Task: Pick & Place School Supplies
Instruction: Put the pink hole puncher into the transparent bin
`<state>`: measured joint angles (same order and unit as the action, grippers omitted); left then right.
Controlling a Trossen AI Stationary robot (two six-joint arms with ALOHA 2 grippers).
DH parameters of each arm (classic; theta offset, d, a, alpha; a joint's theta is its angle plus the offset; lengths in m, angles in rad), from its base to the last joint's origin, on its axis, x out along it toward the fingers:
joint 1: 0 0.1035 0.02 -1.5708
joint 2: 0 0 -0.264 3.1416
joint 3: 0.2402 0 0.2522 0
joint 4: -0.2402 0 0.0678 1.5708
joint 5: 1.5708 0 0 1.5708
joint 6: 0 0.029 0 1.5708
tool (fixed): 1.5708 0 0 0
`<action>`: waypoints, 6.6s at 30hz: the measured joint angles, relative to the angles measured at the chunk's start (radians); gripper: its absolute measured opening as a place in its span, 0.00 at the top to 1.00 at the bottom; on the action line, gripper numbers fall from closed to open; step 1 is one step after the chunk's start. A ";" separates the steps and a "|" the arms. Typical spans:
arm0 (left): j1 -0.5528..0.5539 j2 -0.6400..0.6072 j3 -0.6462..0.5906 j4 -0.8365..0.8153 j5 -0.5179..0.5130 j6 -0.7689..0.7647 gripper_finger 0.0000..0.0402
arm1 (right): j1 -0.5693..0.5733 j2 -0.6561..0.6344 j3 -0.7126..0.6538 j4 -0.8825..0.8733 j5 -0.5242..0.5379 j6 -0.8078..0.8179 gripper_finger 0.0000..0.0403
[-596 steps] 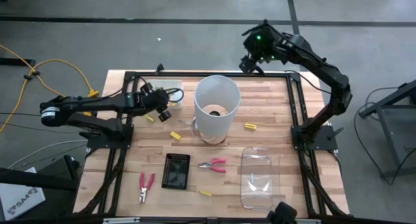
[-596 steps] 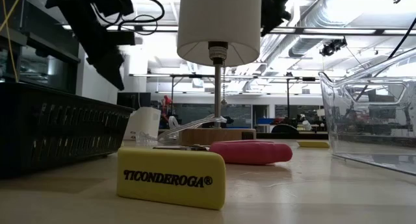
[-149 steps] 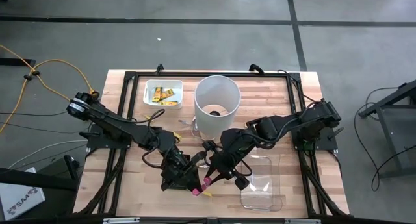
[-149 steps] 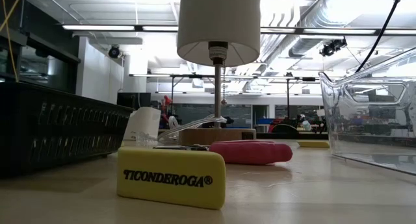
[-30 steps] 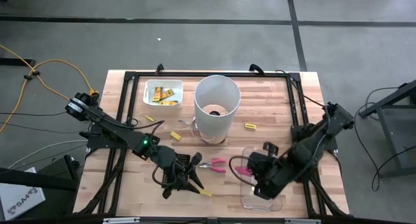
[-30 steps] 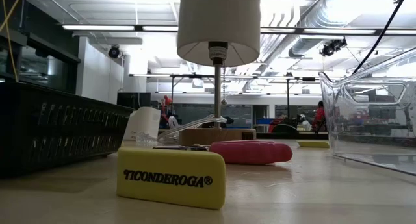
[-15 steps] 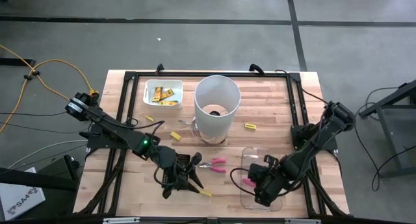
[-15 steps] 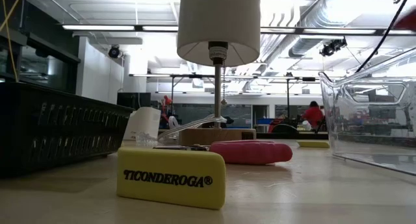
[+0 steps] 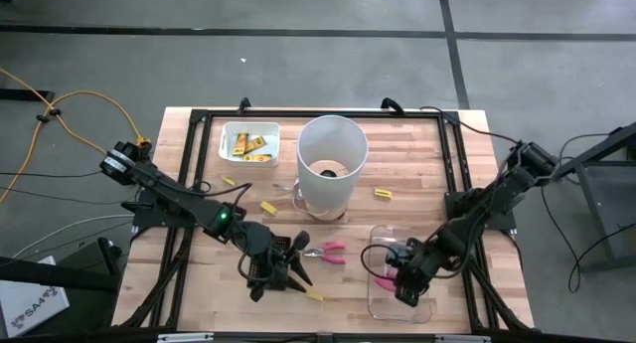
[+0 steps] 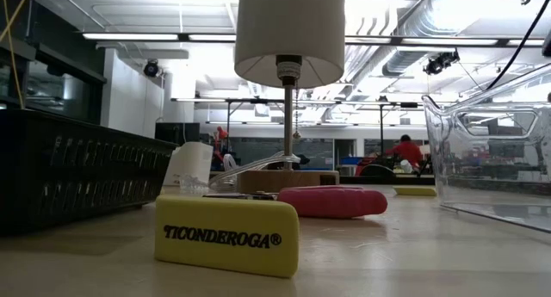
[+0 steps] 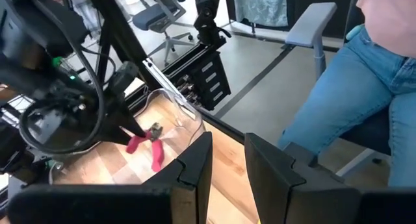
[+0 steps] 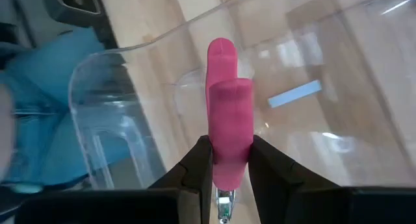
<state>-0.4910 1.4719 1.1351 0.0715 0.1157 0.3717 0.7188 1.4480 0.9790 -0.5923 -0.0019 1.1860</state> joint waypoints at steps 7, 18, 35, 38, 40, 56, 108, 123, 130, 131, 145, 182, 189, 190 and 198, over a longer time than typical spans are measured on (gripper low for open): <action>0.019 0.000 0.000 0.000 0.002 -0.004 0.79 | -0.042 -0.014 -0.155 0.199 -0.087 -0.018 0.83; 0.025 0.000 0.000 0.000 0.004 -0.004 0.79 | -0.110 -0.014 -0.288 0.402 -0.171 -0.061 0.83; 0.025 0.000 0.000 -0.013 0.004 -0.006 0.79 | -0.145 0.011 -0.308 0.407 -0.182 -0.094 0.80; 0.025 0.000 0.000 -0.013 0.004 -0.006 0.79 | -0.145 0.012 -0.308 0.405 -0.160 -0.094 0.76; 0.025 0.000 0.000 -0.013 0.004 -0.006 0.79 | -0.145 0.014 -0.309 0.395 -0.138 -0.095 0.72; 0.024 0.000 0.000 -0.013 0.027 -0.005 0.79 | -0.146 0.014 -0.309 0.340 -0.045 -0.093 0.63; 0.021 0.000 0.000 -0.012 0.027 -0.005 0.79 | -0.283 0.012 -0.188 0.063 -0.189 -0.234 0.67; 0.009 0.000 0.000 -0.012 0.026 0.001 0.79 | -0.282 0.012 -0.177 0.024 -0.208 -0.258 0.67; 0.012 0.000 0.000 -0.050 0.016 -0.006 0.79 | -0.283 0.012 -0.096 -0.016 -0.289 -0.299 0.67; 0.012 0.000 0.000 -0.056 0.012 -0.014 0.79 | -0.283 0.012 -0.078 -0.033 -0.293 -0.301 0.67; 0.013 0.000 0.000 -0.153 -0.071 -0.063 0.79 | -0.283 0.012 0.216 -0.286 -0.212 -0.407 0.67; -0.106 0.058 -0.002 -0.241 -0.425 -0.101 0.79 | -0.326 0.195 0.273 0.076 -0.055 -0.774 0.67; -0.126 0.058 -0.002 -0.280 -0.436 -0.168 0.79 | -0.309 0.270 0.273 0.090 0.039 -0.824 0.67; -0.126 0.058 -0.002 -0.282 -0.436 -0.175 0.79 | -0.306 0.277 0.273 0.096 0.046 -0.825 0.67; -0.141 0.058 -0.002 -0.285 -0.435 -0.189 0.79 | -0.269 0.339 0.273 0.168 0.111 -0.906 0.67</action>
<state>-0.6316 1.5303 1.1332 -0.2138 -0.3195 0.1824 0.4497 1.7870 1.2519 -0.4246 0.1092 0.2804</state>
